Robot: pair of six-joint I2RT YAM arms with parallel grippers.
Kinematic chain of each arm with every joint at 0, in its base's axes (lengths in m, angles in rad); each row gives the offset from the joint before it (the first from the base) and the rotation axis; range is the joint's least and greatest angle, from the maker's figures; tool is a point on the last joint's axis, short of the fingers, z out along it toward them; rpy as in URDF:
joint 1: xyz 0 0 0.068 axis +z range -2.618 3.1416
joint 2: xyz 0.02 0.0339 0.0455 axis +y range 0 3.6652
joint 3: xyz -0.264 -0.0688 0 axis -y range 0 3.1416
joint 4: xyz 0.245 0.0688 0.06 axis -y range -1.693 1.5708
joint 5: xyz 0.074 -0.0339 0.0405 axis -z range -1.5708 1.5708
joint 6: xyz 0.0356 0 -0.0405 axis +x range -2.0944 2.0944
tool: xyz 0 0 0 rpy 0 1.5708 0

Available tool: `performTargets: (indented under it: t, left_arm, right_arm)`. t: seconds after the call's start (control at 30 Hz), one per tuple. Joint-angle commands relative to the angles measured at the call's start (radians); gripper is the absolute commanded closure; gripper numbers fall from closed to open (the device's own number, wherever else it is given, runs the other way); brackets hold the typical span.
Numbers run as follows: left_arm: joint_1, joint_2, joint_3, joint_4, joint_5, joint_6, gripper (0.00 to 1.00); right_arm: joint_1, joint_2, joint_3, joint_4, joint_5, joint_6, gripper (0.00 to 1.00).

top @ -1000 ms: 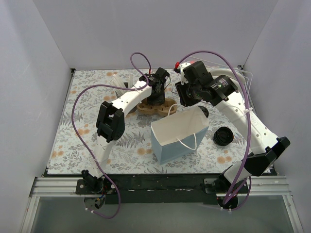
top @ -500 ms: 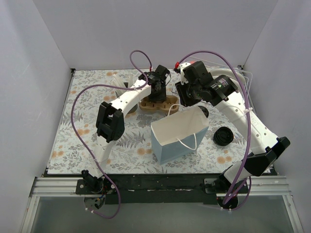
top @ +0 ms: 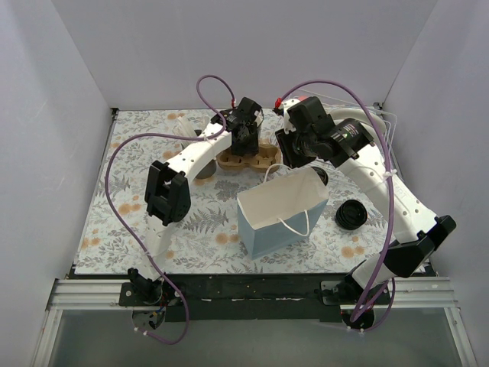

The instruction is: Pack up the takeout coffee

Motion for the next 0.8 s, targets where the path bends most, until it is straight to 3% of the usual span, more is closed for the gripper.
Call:
performTargets:
  t: [0.0, 0.23, 0.3, 0.37, 0.5, 0.67, 0.7, 0.77]
  left_arm:
    - [0.003, -0.071, 0.032, 0.042, 0.042, 0.001, 0.62]
    - [0.005, -0.052, 0.026, -0.002, -0.012, 0.028, 0.66]
    - [0.020, -0.081, -0.008, 0.027, 0.096, -0.011, 0.61]
    - [0.054, -0.106, -0.055, 0.076, 0.231, -0.046, 0.63]
    - [0.022, -0.109, 0.010, 0.026, 0.063, 0.007, 0.63]
    - [-0.001, -0.086, 0.049, -0.036, 0.011, 0.057, 0.67]
    - [-0.011, -0.086, 0.037, -0.039, -0.039, 0.067, 0.64]
    - [-0.002, -0.087, 0.015, -0.036, 0.015, 0.057, 0.60]
  right_arm:
    - [0.006, -0.022, 0.031, 0.022, 0.002, 0.011, 0.61]
    - [0.006, -0.027, 0.017, 0.028, -0.001, 0.009, 0.61]
    - [0.007, -0.024, 0.019, 0.028, -0.004, 0.011, 0.61]
    - [0.007, -0.021, 0.032, 0.023, -0.003, 0.008, 0.61]
    - [0.006, -0.024, 0.039, 0.014, 0.006, 0.002, 0.61]
    - [0.007, -0.031, 0.022, 0.029, -0.003, 0.012, 0.61]
    - [0.006, -0.030, 0.023, 0.031, -0.006, 0.015, 0.61]
    - [0.007, -0.025, 0.029, 0.029, -0.006, 0.019, 0.61]
